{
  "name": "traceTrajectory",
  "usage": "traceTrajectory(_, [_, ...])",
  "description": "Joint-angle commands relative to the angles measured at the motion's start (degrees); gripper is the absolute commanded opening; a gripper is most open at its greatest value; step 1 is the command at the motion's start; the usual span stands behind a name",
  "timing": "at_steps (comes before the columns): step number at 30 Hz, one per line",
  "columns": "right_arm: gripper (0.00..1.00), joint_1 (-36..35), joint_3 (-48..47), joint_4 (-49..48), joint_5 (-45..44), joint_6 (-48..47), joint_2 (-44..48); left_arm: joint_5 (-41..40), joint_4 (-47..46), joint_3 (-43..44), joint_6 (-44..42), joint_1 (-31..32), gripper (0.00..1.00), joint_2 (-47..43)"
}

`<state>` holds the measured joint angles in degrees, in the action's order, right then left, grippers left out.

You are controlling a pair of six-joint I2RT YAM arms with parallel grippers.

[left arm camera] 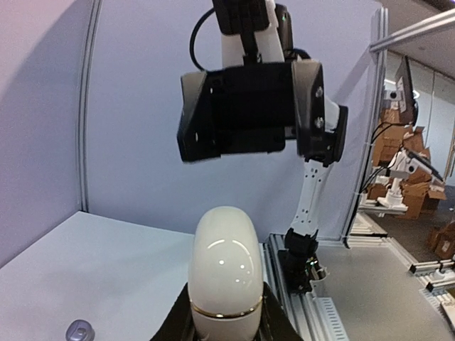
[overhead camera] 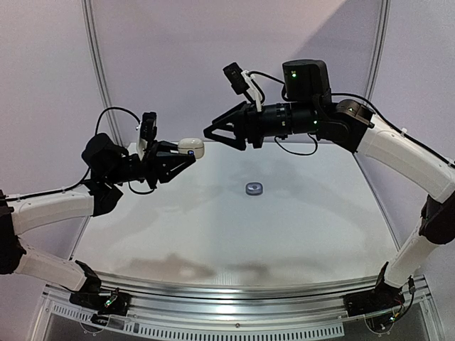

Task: Insert the wireless bluetooth earbuds into the charging case
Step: Pass from the left arm to the right

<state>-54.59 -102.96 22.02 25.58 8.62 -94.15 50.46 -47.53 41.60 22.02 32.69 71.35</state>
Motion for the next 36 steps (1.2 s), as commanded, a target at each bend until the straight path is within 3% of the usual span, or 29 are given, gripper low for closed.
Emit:
traceTrajectory(1, [0.55,-0.2,1.6,-3.7,9.2,2.1,-0.2,3.2,-8.6,2.4,16.1,-0.5,0.0,2.2])
traceTrajectory(10, [0.55,-0.2,0.4,-5.7,10.3,5.3,-3.0,4.4,-9.7,4.2,15.7,0.1,0.0,2.6])
traceTrajectory(16, [0.5,-0.2,-3.3,-3.1,10.1,5.2,-6.2,4.2,-9.6,4.5,15.1,0.1,0.0,2.6])
traceTrajectory(23, [0.23,-0.3,-4.1,-3.6,13.3,6.6,-7.3,3.6,-10.1,4.2,14.7,0.0,0.0,2.5])
traceTrajectory(28, [0.1,-0.3,-4.1,-4.5,14.5,7.7,-8.1,3.7,-10.5,4.3,14.5,0.0,0.0,2.6])
traceTrajectory(32, [0.0,-0.4,-4.4,-4.7,14.9,8.1,-8.4,3.8,-10.4,4.2,14.5,0.0,0.0,2.6])
traceTrajectory(35, [0.0,-0.4,-4.4,-4.5,14.7,8.1,-8.3,3.6,-9.7,4.1,14.1,0.0,0.0,2.4])
traceTrajectory(36, [0.0,-0.4,-4.3,-4.3,14.4,8.0,-8.2,3.2,-9.1,4.1,13.6,0.0,0.06,2.2])
